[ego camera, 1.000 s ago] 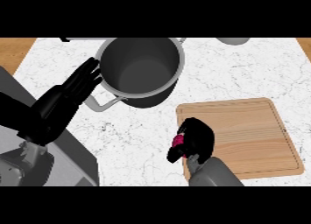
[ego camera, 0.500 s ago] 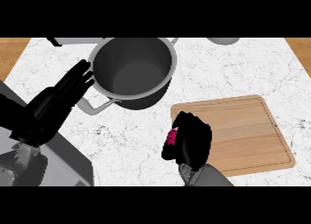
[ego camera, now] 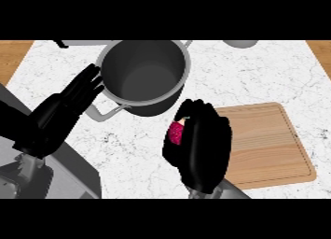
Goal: Pick the cupcake from the cutting board and place it in the pot
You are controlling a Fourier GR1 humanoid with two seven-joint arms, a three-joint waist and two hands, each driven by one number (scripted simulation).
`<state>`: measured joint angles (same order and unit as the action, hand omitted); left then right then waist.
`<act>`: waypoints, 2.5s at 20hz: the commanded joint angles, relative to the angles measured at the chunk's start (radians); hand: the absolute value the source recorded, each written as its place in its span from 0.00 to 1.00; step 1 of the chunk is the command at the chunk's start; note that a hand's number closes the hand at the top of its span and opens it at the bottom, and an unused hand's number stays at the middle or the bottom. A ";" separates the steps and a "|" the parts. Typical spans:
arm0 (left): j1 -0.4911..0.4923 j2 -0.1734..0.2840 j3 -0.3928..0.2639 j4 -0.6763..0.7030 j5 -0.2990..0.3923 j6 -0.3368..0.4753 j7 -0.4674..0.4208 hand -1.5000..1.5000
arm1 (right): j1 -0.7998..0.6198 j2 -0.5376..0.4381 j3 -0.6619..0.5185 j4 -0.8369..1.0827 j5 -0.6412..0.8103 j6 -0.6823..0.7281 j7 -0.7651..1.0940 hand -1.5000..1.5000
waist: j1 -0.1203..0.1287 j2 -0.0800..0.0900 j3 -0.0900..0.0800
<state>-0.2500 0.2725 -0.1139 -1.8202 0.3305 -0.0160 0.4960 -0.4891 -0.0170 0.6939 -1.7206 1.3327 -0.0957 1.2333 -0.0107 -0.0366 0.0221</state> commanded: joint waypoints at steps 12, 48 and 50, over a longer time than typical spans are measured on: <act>0.125 -0.067 -0.060 0.088 0.007 -0.004 -0.038 0.50 | -0.330 0.016 -0.253 0.050 -0.088 0.145 0.189 1.00 | 0.072 0.046 -0.030; -0.012 -0.121 -0.153 0.109 -0.015 -0.007 -0.008 0.50 | -0.641 0.017 -0.710 0.873 -0.507 -0.575 -0.314 0.00 | 0.192 0.104 -0.022; -0.028 -0.111 -0.126 0.124 -0.009 -0.010 -0.009 0.50 | -0.651 0.017 -0.717 0.898 -0.537 -0.614 -0.375 0.00 | 0.183 0.102 -0.022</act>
<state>-0.3975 0.1982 -0.2170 -1.7939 0.3055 -0.0320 0.5056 -1.1309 -0.0029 -0.0018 -0.8499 0.8623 -0.5710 0.9084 0.1688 0.0484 0.0255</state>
